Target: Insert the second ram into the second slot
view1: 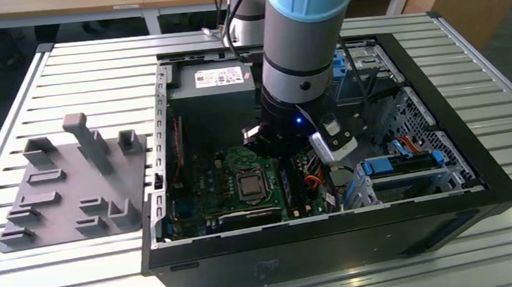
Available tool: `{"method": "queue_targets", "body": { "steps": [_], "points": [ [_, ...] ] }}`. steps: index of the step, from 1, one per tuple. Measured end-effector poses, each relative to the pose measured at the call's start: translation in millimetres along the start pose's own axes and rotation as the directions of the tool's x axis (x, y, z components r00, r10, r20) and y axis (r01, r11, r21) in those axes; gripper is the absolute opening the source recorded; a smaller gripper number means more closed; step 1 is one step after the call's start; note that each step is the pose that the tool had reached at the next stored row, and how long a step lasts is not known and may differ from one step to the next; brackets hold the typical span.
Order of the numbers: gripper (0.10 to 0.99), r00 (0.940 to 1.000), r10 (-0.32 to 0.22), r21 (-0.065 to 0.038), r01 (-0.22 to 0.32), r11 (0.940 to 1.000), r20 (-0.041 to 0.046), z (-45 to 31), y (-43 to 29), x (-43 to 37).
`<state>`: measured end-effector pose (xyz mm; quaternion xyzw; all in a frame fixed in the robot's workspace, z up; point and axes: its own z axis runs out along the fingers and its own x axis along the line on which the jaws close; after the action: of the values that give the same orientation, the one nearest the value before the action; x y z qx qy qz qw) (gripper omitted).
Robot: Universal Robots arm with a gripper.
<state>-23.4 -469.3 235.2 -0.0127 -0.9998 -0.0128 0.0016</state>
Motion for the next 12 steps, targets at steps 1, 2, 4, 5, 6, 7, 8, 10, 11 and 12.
{"method": "queue_targets", "body": {
  "steps": [1,2,4,5,6,7,8,10,11,12],
  "points": [
    [0.137,1.0,0.002,0.0,-0.002,1.0,0.0001,0.1,-0.6,-0.3],
    [0.137,1.0,0.004,0.0,-0.004,1.0,0.0002,0.5,-0.8,-0.9],
    [0.137,1.0,0.009,0.0,-0.009,1.0,0.0002,1.4,-1.1,-2.2],
    [0.137,0.9999,0.011,-0.001,-0.011,0.9999,0.0003,1.9,-1.2,-2.7],
    [0.137,0.9999,0.013,-0.001,-0.013,0.9999,0.0004,2.5,-1.3,-3.3],
    [0.137,0.9999,0.015,-0.001,-0.015,0.9999,0.0004,2.9,-1.5,-3.5],
    [0.137,0.9999,0.016,-0.001,-0.016,0.9999,0.0004,3.2,-1.7,-3.4],
    [0.137,0.9999,0.016,-0.001,-0.016,0.9999,0.0003,3.2,-1.7,-3.5],
    [0.137,0.9999,0.016,-0.001,-0.016,0.9999,0.0003,3.2,-1.7,-3.5],
    [0.137,0.9999,0.016,-0.001,-0.016,0.9999,0.0004,3.2,-1.7,-3.5]
  ]
}}
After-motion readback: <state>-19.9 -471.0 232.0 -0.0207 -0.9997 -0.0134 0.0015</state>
